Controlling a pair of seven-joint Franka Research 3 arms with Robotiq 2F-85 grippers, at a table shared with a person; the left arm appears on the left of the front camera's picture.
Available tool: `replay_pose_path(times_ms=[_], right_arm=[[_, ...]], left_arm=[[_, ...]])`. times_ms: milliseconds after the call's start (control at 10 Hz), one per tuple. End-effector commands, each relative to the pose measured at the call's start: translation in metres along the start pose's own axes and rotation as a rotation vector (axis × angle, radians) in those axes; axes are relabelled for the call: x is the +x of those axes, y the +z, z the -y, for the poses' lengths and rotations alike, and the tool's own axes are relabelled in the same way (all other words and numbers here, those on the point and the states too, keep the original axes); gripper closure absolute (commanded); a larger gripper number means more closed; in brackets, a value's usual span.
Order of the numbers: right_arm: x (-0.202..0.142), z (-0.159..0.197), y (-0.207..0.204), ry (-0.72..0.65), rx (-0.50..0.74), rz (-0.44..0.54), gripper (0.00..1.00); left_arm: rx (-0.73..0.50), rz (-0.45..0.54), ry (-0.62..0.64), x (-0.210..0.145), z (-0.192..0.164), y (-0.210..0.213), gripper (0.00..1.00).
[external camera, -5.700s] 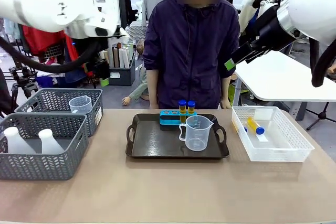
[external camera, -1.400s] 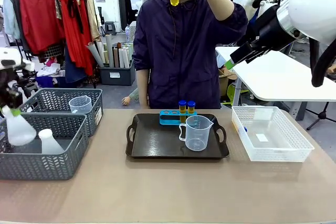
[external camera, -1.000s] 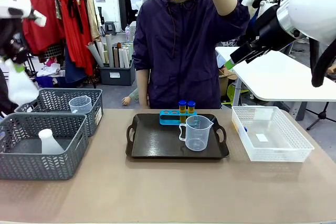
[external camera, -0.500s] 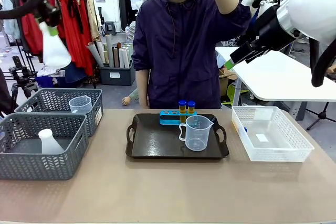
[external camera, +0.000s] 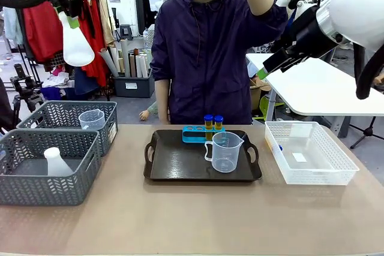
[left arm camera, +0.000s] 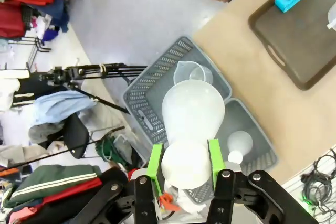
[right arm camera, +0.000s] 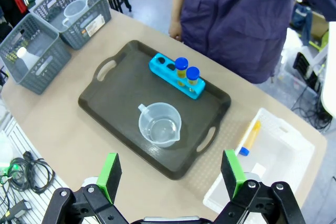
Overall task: Prepare the laboratory tools.
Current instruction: Pick up one Small flask and place it on the Handle tray.
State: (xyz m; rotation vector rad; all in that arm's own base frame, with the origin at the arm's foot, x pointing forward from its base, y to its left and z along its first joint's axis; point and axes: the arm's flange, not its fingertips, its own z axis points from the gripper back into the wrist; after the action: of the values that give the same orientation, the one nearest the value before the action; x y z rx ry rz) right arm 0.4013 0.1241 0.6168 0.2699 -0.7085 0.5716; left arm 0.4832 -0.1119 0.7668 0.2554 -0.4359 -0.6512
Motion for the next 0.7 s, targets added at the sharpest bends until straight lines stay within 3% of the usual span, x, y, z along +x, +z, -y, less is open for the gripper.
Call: replay_pose_path(times_ms=[0, 200, 600], right_arm=[[0.0, 0.001, 0.001, -0.004, 0.015, 0.006, 0.0], [0.0, 0.001, 0.001, -0.004, 0.015, 0.006, 0.0], [0.0, 0.001, 0.001, -0.004, 0.015, 0.006, 0.0]], left_arm=[[0.005, -0.009, 0.007, -0.007, 0.0, -0.002, 1.0], [-0.001, -0.004, 0.002, 0.0, -0.001, -0.002, 1.0], [-0.075, 0.044, -0.181, 0.054, 0.05, 0.005, 1.0]])
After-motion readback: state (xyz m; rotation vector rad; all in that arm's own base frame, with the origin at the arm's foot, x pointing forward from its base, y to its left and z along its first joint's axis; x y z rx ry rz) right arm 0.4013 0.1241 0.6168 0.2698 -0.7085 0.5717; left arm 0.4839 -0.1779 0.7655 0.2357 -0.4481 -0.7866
